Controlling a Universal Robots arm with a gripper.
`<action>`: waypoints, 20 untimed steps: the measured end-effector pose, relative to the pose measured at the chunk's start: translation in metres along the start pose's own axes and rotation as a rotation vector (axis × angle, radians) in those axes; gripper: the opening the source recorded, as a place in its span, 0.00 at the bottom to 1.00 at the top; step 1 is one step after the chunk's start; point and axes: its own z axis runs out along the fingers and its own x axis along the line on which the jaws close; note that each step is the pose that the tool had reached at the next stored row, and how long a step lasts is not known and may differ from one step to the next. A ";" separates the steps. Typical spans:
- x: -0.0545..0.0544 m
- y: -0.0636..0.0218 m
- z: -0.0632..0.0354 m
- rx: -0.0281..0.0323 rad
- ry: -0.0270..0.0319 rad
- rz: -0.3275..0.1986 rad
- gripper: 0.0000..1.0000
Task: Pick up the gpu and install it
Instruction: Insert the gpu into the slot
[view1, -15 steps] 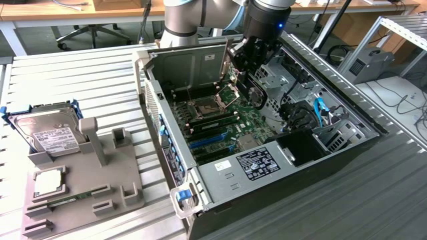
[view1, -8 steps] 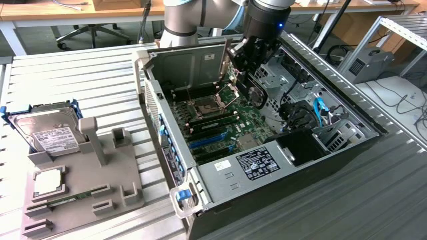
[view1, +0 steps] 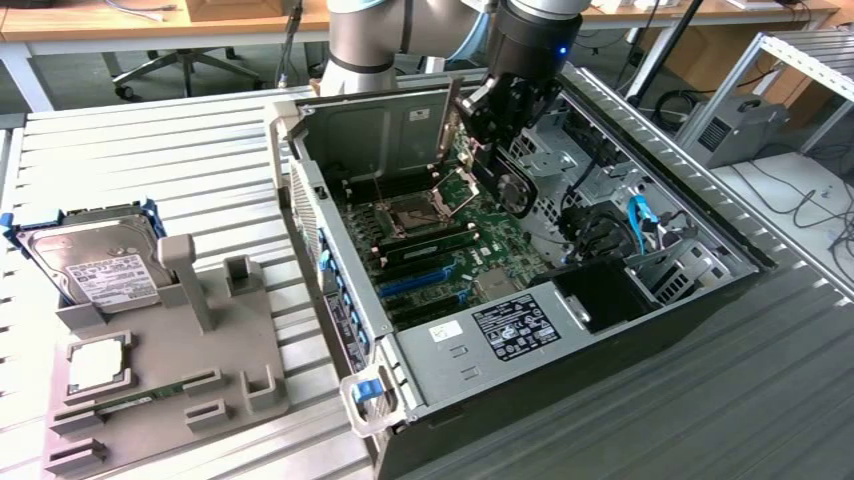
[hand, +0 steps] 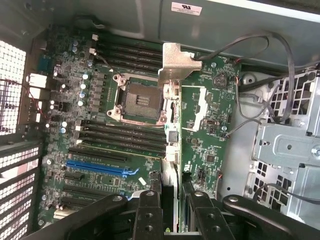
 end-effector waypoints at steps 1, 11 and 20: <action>0.000 0.0000 0.0000 -0.0001 0.0001 -0.004 0.26; 0.000 0.0000 0.0000 -0.0012 0.0010 -0.046 0.26; 0.000 0.0000 0.0000 -0.0022 0.0017 -0.083 0.26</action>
